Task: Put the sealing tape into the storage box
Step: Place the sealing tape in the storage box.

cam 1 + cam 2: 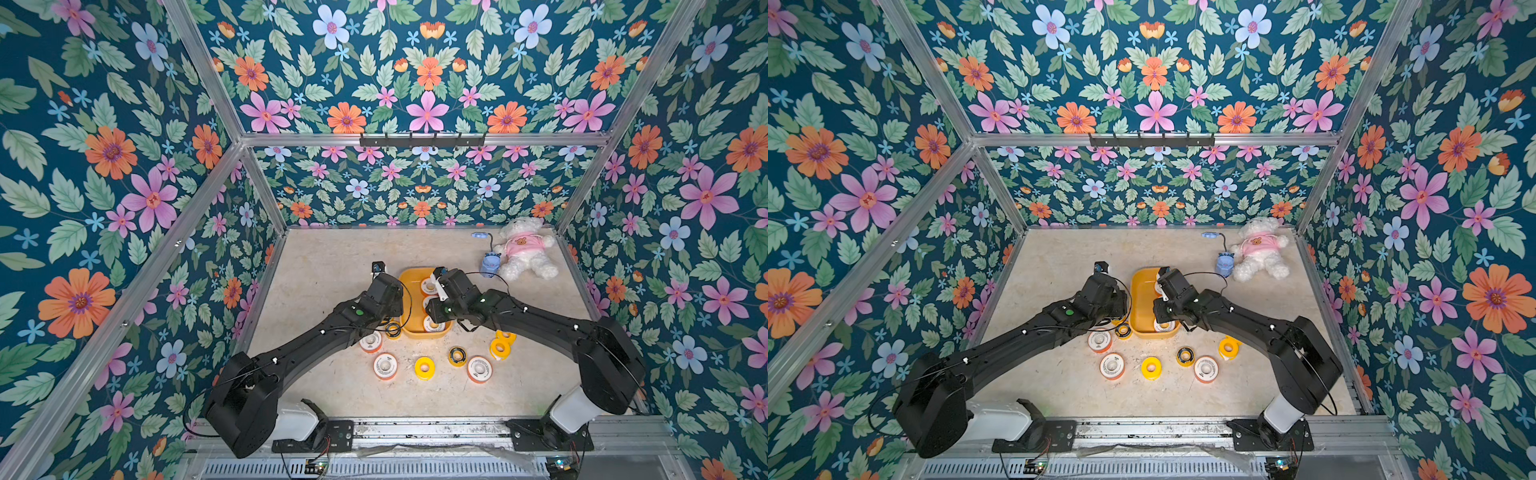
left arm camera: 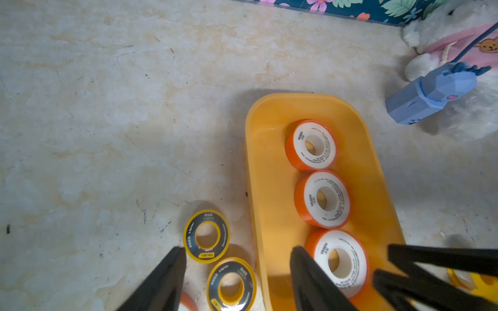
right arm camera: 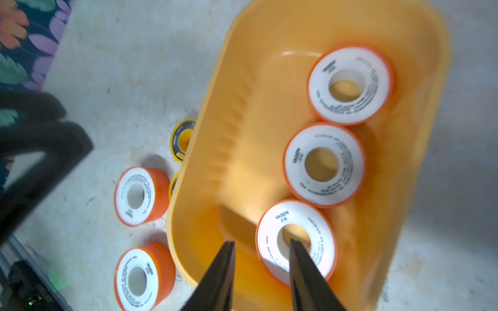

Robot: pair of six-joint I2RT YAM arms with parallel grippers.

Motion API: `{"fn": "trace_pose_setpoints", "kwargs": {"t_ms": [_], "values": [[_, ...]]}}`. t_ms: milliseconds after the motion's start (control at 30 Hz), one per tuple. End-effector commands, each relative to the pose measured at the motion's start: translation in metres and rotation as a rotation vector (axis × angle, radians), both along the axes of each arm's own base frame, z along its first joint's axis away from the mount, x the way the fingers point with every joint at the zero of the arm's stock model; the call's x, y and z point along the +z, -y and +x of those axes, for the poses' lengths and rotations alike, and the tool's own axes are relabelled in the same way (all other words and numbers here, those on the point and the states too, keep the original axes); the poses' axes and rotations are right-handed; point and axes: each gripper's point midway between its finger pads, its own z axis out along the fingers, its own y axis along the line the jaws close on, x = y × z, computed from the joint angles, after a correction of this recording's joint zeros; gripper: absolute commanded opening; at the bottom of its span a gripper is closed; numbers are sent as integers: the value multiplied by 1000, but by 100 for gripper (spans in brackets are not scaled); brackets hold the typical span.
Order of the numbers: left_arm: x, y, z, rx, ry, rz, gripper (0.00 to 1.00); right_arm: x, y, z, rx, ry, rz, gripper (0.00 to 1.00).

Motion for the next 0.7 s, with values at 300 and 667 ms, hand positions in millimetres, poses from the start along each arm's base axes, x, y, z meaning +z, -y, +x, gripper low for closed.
{"fn": "trace_pose_setpoints", "kwargs": {"t_ms": [300,667], "values": [[-24,-27,1,26,-73,-8,68,0,59,32,-248,-13,99,40],[-42,-35,3,27,-126,-16,68,-23,61,59,-292,-50,26,40]]}}
